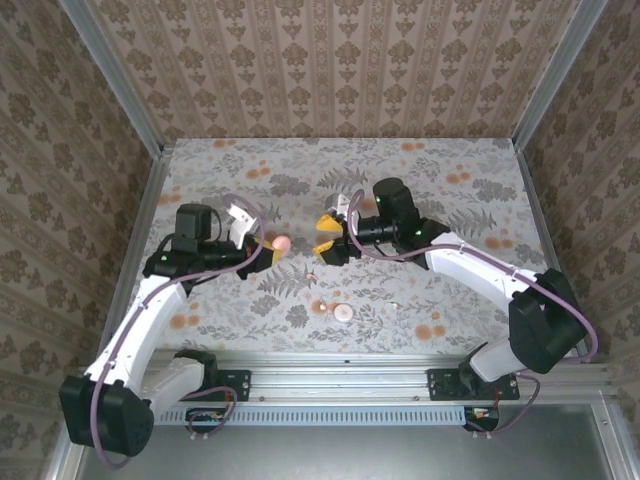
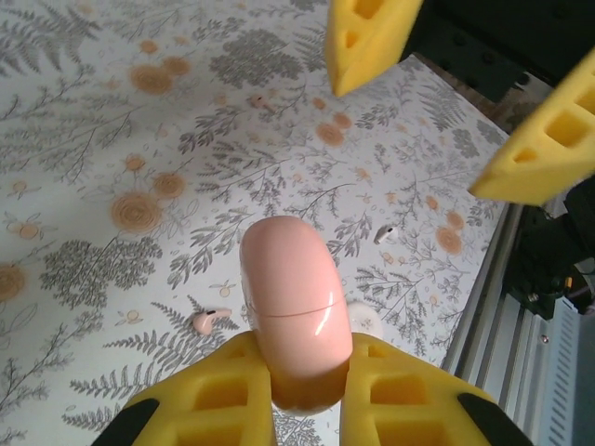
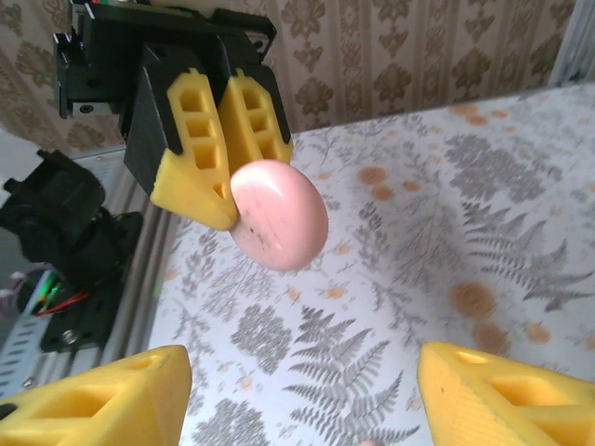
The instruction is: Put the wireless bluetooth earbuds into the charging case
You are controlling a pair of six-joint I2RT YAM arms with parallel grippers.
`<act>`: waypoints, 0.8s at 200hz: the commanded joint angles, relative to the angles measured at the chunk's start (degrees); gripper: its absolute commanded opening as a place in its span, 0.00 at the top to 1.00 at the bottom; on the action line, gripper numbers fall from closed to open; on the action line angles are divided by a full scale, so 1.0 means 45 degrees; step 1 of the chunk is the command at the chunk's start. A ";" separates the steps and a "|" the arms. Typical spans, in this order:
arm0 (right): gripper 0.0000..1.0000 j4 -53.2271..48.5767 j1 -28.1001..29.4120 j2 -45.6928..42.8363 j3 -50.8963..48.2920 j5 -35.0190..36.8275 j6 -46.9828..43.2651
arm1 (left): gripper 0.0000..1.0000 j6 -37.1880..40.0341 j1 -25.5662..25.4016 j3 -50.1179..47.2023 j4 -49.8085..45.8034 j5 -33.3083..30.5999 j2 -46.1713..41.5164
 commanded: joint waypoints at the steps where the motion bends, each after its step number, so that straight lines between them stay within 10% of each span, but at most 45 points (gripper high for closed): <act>1: 0.35 -0.1904 -0.0130 -0.0112 0.0883 -0.1297 -0.0125 | 0.90 0.0899 -0.0015 -0.0383 0.0976 0.1048 -0.0617; 160: 0.53 -0.5624 0.1033 0.2271 0.4044 -0.4667 -0.5116 | 0.88 0.1726 -0.0865 -0.0824 0.1423 0.3361 -0.1276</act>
